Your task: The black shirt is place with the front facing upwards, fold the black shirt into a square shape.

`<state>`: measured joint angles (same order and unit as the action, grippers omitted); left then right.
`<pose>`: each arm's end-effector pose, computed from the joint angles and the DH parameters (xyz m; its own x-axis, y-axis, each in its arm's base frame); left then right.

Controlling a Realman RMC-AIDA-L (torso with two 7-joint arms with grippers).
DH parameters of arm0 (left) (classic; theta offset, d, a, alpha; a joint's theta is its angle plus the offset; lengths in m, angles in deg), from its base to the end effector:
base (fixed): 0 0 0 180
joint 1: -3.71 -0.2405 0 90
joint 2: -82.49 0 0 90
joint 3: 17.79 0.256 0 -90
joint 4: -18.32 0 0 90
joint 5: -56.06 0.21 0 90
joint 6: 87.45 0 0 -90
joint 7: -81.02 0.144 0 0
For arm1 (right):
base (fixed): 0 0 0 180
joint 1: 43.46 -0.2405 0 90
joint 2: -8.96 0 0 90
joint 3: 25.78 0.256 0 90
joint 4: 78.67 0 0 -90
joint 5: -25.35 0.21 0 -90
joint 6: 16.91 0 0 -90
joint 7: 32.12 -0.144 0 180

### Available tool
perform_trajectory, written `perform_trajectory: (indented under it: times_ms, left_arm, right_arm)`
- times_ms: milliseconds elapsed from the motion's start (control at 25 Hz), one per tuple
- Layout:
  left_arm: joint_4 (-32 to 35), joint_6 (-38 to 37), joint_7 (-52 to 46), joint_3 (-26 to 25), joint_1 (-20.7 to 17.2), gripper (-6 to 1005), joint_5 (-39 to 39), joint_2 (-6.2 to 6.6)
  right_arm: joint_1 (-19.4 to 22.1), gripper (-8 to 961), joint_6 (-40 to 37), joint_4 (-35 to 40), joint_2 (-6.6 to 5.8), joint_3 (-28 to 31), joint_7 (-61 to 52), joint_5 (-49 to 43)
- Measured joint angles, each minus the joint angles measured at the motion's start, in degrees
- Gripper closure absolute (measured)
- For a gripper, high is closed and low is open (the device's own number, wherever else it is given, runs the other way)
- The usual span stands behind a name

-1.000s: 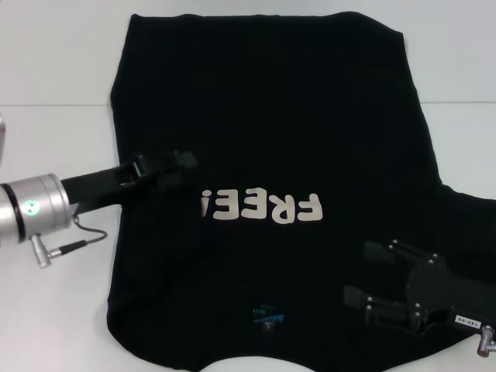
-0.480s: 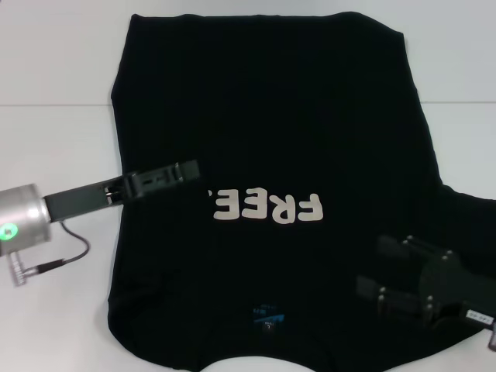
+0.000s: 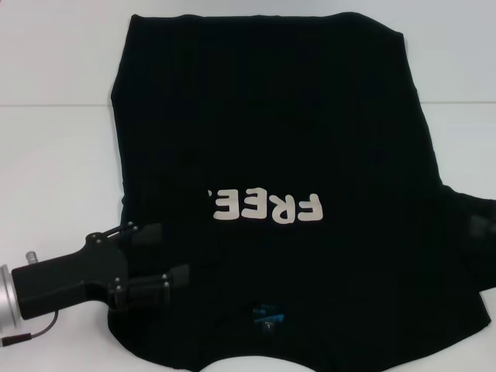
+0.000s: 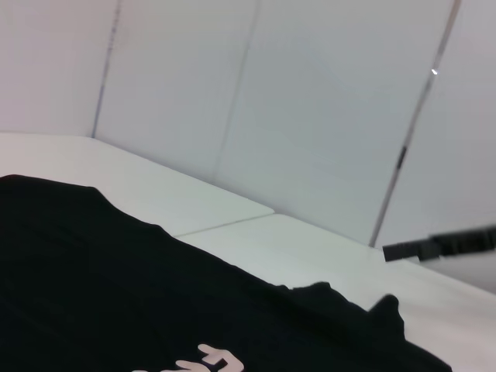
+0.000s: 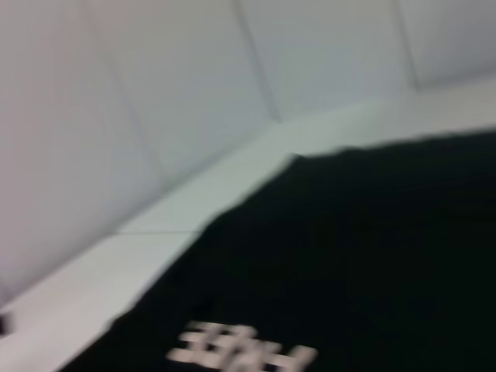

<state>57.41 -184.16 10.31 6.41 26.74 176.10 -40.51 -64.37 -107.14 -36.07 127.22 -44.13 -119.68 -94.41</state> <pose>-0.2982 0.2790 0.0029 0.7192 0.3265 0.6133 0.5312 -0.8274 -0.1825 0.3449 0.2888 0.0633 0.5584 -0.4959 -0.6651 -0.7897 -0.5633 -0.2431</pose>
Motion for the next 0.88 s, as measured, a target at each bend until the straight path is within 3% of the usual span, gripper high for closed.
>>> perform_trajectory:
  times_ms: [240, 440, 640, 880]
  left_arm:
    - [0.42, -0.36, 2.28, -0.01, -0.86, 65, 0.44, -0.27]
    - [0.79, -1.18, 1.99, -0.02, -0.49, 65, 1.71, -0.04]
    - [0.84, -1.74, 1.78, -0.03, -0.31, 65, 1.80, 0.01]
    - [0.84, -1.81, 1.74, -0.03, -0.29, 66, 1.87, 0.05]
  right_arm:
    - [-2.20, 70, -0.62, 15.46, -3.58, -0.32, -30.68, -11.76]
    - [-8.01, 71, -3.15, 20.42, -5.97, -3.34, -46.90, -27.43]
    - [-13.20, 71, -3.28, 20.22, -5.05, -6.49, -50.67, -38.82]
    - [-15.21, 70, -1.35, 17.53, -4.03, -8.79, -52.22, -39.61]
